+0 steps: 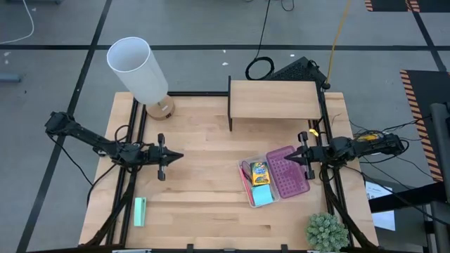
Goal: Pack school essentials
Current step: Return to Home Position
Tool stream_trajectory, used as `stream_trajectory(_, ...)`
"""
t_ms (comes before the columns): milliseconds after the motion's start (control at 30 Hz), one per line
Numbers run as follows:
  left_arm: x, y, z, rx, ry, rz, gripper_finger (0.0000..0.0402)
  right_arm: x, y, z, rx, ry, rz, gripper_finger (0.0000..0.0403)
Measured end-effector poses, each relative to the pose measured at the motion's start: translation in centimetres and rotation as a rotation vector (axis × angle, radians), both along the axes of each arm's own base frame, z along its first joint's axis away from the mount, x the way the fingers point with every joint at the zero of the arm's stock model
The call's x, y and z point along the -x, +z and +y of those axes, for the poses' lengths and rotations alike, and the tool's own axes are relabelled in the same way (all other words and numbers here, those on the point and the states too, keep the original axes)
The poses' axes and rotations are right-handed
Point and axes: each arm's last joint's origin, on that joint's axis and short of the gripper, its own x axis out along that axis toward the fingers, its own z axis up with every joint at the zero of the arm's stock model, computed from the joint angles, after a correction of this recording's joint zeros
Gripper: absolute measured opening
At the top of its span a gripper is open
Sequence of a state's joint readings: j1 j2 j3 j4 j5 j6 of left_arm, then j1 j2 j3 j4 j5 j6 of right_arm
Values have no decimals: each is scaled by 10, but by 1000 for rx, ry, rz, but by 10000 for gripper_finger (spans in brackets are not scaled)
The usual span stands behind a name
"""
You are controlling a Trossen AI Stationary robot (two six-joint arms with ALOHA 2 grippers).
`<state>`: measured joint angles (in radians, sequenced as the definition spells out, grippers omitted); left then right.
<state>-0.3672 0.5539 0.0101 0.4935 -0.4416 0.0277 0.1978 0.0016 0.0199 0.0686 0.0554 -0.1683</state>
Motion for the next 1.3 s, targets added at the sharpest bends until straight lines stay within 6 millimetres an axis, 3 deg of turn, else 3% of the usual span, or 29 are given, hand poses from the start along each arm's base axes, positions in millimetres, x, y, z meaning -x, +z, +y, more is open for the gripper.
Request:
stream_trajectory(433, 0, 1, 0, -24, 8, -5, 3, -1, 2, -5, 54, -53, -33, 0)
stream_trajectory(1300, 0, 3, 0, -30, 0, -25, 3, -3, -6, -11, 36, -95, 66, 0)
